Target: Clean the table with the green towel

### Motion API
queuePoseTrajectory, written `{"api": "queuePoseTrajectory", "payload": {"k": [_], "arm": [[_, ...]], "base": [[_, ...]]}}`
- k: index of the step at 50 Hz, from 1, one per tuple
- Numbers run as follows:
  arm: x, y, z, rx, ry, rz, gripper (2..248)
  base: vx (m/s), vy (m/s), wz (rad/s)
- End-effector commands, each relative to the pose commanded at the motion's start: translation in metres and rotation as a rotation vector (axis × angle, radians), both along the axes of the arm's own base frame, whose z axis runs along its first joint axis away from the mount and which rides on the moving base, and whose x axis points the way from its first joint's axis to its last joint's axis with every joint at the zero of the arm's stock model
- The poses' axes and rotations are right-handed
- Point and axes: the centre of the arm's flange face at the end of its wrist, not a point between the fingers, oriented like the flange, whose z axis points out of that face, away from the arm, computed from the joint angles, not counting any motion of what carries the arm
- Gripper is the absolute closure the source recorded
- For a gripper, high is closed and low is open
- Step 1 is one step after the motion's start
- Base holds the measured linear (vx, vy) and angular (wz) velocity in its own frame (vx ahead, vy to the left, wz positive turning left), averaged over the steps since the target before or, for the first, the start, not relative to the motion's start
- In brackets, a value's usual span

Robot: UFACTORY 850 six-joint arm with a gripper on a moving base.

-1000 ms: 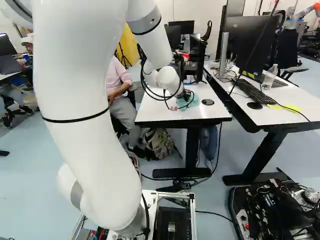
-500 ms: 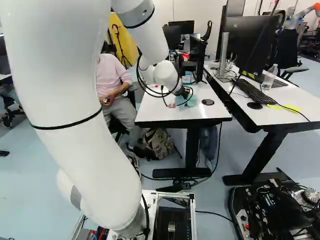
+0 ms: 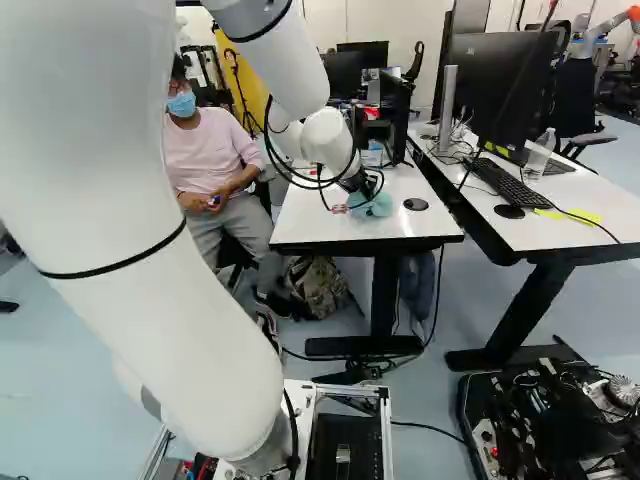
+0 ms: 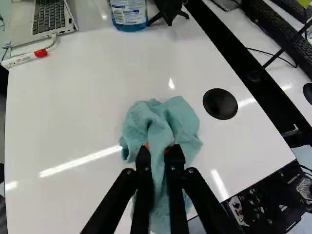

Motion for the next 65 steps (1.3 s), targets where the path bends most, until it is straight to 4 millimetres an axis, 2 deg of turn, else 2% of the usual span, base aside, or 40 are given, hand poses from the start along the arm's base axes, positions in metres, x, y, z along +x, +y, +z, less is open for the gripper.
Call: {"api": "queuePoseTrajectory", "payload": {"k": [8, 30, 65], "arm": [[-0.008, -0.003, 0.0, 0.0, 0.001, -0.013, 213], [-0.008, -0.006, 0.0, 0.0, 0.001, -0.017, 213], [-0.009, -0.062, 0.0, -0.002, -0.005, -0.124, 213]], "base": [[0.0, 0.0, 0.0], [0.0, 0.0, 0.0], [0.0, 0.0, 0.0]]}}
